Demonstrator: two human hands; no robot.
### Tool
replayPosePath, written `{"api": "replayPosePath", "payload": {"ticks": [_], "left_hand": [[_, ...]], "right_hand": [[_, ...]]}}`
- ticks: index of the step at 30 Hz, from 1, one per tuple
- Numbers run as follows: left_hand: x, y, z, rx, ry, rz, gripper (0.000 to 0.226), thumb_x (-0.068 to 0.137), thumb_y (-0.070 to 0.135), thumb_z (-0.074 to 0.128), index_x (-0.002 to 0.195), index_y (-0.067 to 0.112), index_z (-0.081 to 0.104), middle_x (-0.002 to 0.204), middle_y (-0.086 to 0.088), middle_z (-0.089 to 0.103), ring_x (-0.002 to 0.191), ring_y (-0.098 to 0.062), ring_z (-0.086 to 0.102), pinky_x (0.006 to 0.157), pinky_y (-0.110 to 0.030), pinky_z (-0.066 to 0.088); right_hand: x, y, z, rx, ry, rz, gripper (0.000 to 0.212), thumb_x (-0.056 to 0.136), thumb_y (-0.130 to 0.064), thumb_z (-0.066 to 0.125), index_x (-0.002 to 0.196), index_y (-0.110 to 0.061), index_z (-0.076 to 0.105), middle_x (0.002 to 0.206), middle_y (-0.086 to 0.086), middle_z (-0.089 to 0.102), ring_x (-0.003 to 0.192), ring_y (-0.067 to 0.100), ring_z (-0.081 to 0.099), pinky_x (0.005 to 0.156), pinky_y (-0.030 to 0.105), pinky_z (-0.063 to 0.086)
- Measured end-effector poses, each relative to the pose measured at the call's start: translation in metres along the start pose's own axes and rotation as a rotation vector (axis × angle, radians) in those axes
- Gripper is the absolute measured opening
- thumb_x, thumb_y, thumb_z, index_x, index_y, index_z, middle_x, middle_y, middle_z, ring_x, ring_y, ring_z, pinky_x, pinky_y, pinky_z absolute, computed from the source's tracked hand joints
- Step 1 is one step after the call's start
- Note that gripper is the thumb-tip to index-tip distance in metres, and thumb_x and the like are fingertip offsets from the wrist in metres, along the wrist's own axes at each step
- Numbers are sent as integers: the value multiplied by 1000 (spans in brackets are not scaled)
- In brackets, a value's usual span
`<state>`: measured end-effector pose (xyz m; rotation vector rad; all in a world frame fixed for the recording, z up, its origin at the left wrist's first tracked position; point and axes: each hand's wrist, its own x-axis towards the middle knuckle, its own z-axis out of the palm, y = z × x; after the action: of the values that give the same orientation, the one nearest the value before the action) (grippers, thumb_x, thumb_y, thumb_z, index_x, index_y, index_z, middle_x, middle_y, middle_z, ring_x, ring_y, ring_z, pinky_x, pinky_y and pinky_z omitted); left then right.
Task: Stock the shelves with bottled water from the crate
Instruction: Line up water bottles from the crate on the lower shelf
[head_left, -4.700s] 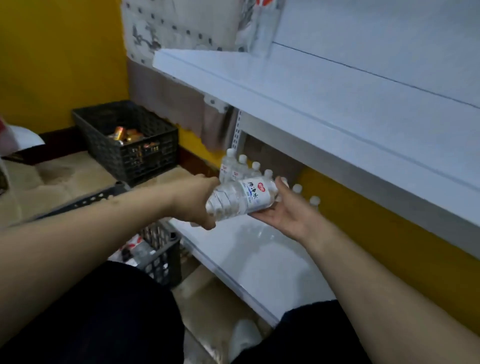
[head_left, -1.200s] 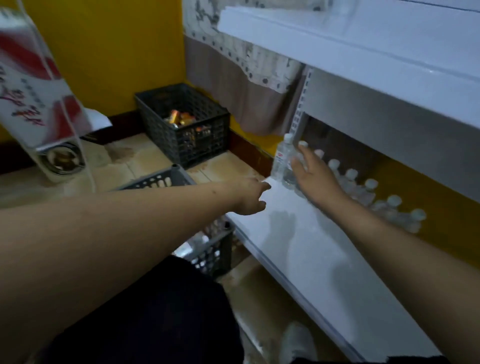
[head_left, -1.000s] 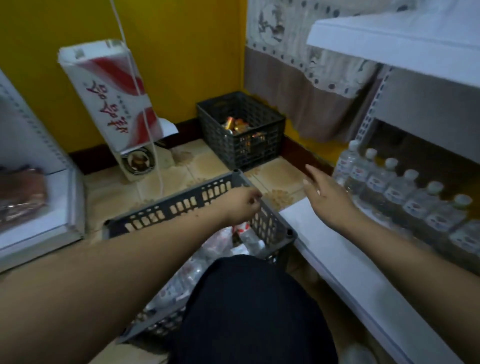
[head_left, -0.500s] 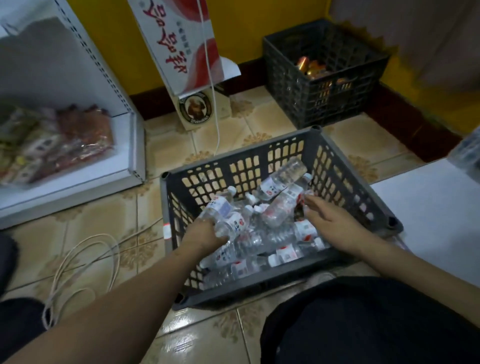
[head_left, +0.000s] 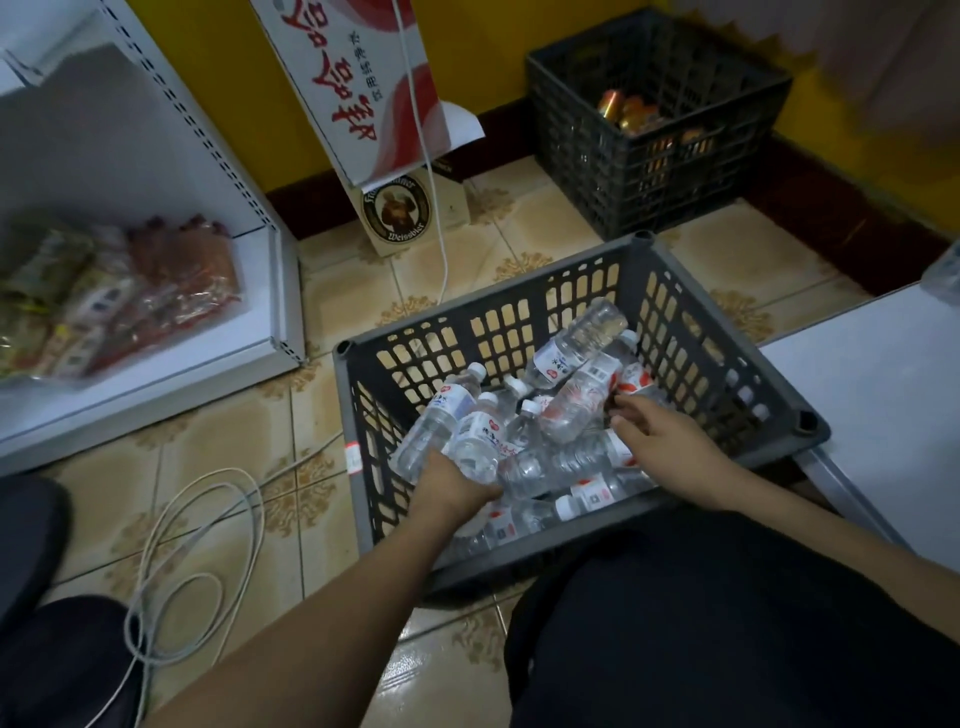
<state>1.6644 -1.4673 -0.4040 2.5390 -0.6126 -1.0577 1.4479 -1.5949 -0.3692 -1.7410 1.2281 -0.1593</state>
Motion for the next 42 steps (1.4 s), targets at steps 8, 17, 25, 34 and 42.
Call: {"api": "replayPosePath", "payload": {"ticks": [8,17,25,34,42], "left_hand": [[-52,47,-26,-103,-420,189,62,80,41,76,126,13,46,100,8,54,90,-11,57,74,-27,51],[-134,153,-50,67,-533,608,103,49,74,77,135,28,44,132,2,55,114,-18,58,99,-39,49],[-233,231,-41,45,-813,654,38,86,52,66,114,26,59,117,0,64,108,-20,63,94,-48,54],[-328,284,48,353,-1097,485,37,81,11,76,115,12,63,136,-17,55,116,-30,62,88,-37,57],[-401,292,159,646,-1059,466,45,81,5,75,123,11,58,130,-14,56,104,-30,62,74,-33,57]], "right_hand": [[-20,-22,-20,292,78,146,25,100,-45,46,109,-26,59,118,5,65,107,23,62,93,41,52],[-70,-57,-130,844,214,192,41,98,-49,48,120,-16,60,108,8,71,101,22,66,83,37,55],[-161,-42,-241,850,435,61,29,96,-38,58,114,-15,60,102,11,73,74,21,75,54,31,58],[-281,22,-296,852,676,190,46,95,-41,58,130,-12,51,110,12,71,80,23,73,60,33,57],[-393,85,-324,845,672,354,19,98,-33,55,106,-16,57,102,11,70,88,24,68,71,38,57]]}}
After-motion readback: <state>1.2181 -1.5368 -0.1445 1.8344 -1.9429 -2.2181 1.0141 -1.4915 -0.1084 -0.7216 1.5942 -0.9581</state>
